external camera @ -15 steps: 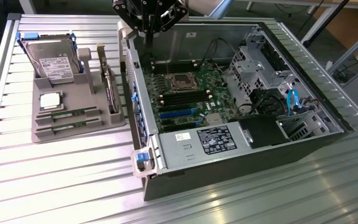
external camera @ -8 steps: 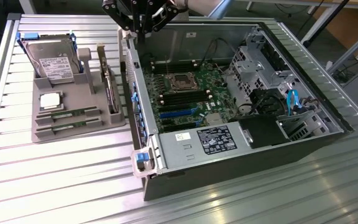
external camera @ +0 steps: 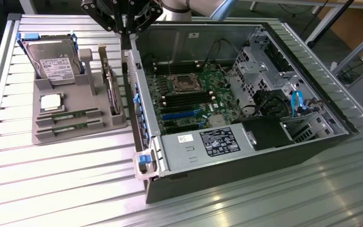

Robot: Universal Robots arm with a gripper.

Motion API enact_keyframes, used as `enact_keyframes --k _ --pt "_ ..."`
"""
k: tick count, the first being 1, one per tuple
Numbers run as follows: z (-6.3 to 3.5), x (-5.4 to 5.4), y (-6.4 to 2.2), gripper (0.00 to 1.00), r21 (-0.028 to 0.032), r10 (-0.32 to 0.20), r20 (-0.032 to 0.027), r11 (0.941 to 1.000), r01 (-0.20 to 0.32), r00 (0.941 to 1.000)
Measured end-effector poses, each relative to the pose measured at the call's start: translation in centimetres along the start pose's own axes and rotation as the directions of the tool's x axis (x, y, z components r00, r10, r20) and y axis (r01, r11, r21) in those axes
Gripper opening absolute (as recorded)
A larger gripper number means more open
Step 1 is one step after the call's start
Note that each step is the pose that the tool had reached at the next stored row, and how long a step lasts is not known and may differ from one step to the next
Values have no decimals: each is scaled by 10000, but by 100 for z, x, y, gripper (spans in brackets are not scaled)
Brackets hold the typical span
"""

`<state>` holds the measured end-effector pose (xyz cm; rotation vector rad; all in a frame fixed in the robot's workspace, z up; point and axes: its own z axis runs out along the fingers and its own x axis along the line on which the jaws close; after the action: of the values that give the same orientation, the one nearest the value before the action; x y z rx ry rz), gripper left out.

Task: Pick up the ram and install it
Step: 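Reach for the ram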

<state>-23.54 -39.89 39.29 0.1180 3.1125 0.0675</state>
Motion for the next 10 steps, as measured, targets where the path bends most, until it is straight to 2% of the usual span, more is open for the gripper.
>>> enact_keyframes --k 1,3,8,9,10 --pt "-2 101 -8 10 -1 1 1 10000 -1 10000" --pt "-5 236 -44 10 -2 -1 1 10000 1 10000" --pt "-14 250 -362 10 -1 0 1 10000 0 10000" --pt "-17 276 -410 10 -1 2 1 10000 -2 10000" --pt "-19 368 -440 10 -1 -1 1 10000 1 10000"
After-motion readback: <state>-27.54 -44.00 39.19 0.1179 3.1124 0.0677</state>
